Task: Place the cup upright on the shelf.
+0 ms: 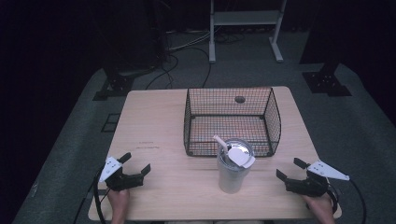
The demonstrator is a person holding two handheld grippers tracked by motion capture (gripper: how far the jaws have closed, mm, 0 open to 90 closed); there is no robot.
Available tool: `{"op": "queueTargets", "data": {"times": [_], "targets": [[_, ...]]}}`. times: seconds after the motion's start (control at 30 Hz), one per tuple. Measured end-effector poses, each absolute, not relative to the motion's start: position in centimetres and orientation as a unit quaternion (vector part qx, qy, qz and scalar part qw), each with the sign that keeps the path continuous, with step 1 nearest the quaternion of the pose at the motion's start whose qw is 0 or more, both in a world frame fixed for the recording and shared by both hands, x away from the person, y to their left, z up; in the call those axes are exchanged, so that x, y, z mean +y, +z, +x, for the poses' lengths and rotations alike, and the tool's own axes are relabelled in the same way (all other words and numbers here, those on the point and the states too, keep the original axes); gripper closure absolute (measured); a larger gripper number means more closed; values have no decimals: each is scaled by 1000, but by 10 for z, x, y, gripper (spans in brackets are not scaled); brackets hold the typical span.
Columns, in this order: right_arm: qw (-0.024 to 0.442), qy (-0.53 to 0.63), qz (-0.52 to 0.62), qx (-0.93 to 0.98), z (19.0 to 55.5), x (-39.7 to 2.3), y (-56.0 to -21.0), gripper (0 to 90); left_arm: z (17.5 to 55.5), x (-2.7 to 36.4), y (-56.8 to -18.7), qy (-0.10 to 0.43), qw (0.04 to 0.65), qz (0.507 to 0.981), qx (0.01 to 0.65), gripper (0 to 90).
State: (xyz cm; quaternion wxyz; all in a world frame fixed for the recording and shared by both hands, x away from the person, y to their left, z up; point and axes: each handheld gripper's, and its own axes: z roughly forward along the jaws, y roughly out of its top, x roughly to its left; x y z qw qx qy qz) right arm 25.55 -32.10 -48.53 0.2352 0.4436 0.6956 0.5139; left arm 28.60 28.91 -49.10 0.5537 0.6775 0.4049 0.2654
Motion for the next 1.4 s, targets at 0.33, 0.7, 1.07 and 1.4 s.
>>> {"op": "queueTargets", "data": {"times": [0.33, 0.7, 1.07, 1.4], "targets": [[233, 520, 424, 704, 251, -314, -475, 86, 286, 289, -491, 266, 553, 678, 405, 0], [216, 534, 389, 719, 247, -301, -460, 86, 285, 288, -491, 267, 551, 680, 402, 0], [214, 525, 350, 746, 241, -284, -450, 86, 285, 287, -491, 269, 549, 682, 402, 0], [197, 518, 315, 770, 238, -267, -442, 86, 285, 288, -491, 268, 550, 681, 402, 0]]}}
